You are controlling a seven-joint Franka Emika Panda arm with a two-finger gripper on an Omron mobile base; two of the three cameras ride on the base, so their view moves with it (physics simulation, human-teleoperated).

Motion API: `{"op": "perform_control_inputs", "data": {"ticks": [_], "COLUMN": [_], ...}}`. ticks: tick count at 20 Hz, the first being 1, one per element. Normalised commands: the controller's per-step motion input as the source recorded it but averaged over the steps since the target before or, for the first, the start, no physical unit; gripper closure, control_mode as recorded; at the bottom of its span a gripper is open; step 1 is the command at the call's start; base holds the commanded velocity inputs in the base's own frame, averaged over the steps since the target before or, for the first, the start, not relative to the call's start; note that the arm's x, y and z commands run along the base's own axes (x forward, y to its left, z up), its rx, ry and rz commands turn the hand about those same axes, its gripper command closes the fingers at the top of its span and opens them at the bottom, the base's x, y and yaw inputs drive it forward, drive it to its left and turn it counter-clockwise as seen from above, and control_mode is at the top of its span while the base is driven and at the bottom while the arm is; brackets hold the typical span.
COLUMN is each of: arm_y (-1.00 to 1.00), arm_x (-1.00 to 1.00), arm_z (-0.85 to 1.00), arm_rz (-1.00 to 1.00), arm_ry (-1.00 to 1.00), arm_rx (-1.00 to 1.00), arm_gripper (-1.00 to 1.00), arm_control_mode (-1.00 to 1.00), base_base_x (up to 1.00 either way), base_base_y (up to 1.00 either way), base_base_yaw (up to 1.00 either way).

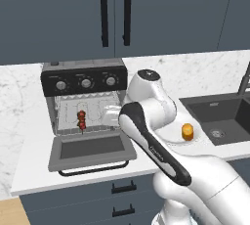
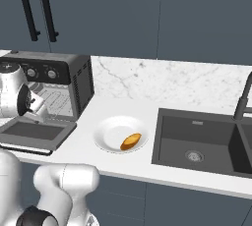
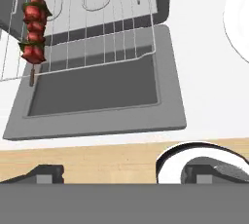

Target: Pick up the kebab skewer and baguette bread, and place them inside the toaster oven. Close the toaster oven door and start by setting the timer.

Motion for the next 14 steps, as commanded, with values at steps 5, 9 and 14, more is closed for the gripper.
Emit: {"op": "perform_control_inputs", "data": {"ticks": [5, 9, 14], "arm_y": [-1.0, -1.0, -1.0], "arm_x": [-0.72, -0.39, -0.11], "arm_z": [0.19, 0.37, 0.43], "arm_rz": [-0.16, -0.35, -0.43], "arm_ry": [-0.04, 0.02, 0.09], "arm_rx": [0.01, 0.0, 0.0], "arm_gripper": [-1.0, -1.0, -1.0], "arm_control_mode": [-1.0, -1.0, -1.0], "base_base_x": [0.0, 0.0, 0.0], "base_base_y": [0.0, 0.0, 0.0], "base_base_yaw": [0.0, 0.0, 0.0]}}
